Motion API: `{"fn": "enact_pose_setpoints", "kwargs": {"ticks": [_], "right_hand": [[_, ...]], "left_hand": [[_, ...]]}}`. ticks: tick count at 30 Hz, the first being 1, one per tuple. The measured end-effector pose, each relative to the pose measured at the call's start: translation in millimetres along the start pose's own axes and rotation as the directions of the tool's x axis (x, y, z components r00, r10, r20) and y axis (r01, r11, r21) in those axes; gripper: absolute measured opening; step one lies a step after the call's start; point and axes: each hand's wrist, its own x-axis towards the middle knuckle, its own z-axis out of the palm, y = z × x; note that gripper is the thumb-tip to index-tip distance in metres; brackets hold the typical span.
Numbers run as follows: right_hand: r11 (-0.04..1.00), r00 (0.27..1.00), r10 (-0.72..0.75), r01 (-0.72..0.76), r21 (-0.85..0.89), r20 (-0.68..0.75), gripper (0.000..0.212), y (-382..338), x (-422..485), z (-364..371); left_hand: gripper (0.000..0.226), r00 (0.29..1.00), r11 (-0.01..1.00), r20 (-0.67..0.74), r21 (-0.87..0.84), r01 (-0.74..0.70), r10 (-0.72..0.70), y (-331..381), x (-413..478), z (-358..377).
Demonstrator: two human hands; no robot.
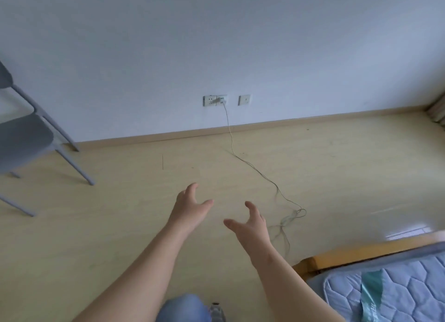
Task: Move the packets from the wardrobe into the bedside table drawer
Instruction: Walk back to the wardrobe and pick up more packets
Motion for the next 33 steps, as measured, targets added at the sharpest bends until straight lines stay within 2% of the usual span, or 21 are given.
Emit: {"fn": "enact_pose_setpoints", "kwargs": {"ticks": [8,16,23,28,33], "right_hand": [[0.989,0.989,0.060,-0.040,0.143,-0.135,0.073,-74.3,150.5,-32.8],[0.930,0.950,0.158,-0.050,0.365,-0.271,0.072,-148.3,272.7,-78.3],[0.845,0.856,0.334,-0.087,0.528,-0.394,0.073,-135.6,350.9,-160.3],[0.793,0.820,0.379,-0.050,0.607,-0.429,0.073,-126.4,418.6,-256.9],[0.786,0.759,0.407,-0.008,0.618,-0.508,0.073,-131.2,465.8,-358.4]], "left_hand": [[0.059,0.980,0.992,0.158,-0.022,-0.123,0.125,98.7,169.6,16.6],[0.056,0.917,0.956,0.311,0.071,-0.284,0.249,215.4,305.9,32.0],[0.058,0.807,0.902,0.531,0.166,-0.399,0.259,308.6,371.6,131.7],[0.058,0.738,0.853,0.607,0.182,-0.489,0.294,398.4,406.4,214.1],[0.058,0.676,0.819,0.655,0.152,-0.554,0.336,488.9,428.2,287.0]]}}
